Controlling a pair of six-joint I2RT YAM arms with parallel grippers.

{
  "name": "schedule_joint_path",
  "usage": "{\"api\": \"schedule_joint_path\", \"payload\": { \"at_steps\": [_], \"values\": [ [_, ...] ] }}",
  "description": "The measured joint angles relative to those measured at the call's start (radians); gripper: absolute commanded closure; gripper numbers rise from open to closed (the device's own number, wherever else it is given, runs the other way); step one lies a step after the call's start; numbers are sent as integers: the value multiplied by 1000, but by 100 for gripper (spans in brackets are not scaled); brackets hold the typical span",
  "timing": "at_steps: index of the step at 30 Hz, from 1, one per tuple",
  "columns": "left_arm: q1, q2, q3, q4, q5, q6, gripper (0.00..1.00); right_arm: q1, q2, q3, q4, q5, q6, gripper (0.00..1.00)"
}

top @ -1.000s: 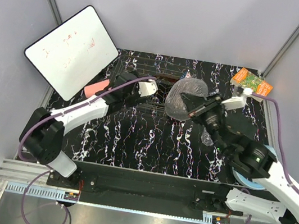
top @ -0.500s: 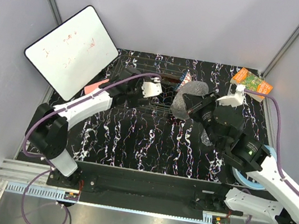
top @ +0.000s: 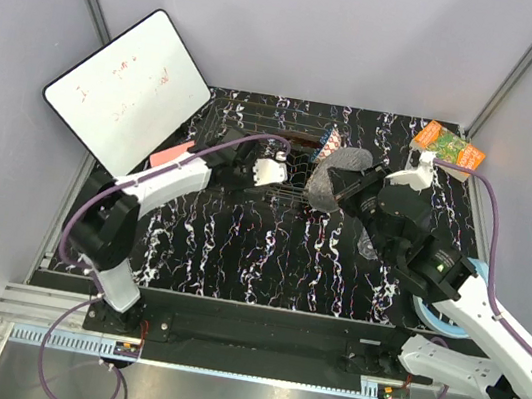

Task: Load the mixed dishes into the dish rack

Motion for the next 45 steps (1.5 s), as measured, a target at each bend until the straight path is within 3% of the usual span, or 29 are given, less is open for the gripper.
{"api": "schedule_joint_path", "payload": {
  "at_steps": [5,8,9,12,18,35,45],
  "values": [
    [21,137,81,21,-11,3,3,-6,4,-31,-1,-20,20,100],
    [28,184,105,28,-14,8,25,-12,4,-44,0,-29,31,100],
    [29,191,107,26,-14,11,38,-14,3,-46,0,-30,33,100],
    [28,195,110,9,-6,17,52,-28,3,-53,0,-40,44,100],
    [6,177,107,-41,5,14,52,-61,9,-56,0,-58,76,100],
    [-149,-77,-39,-82,72,-98,51,-211,148,-61,-68,-142,317,100],
    [-150,-160,-145,-53,116,-142,52,-348,294,-59,-13,-373,459,100]
  ]
}}
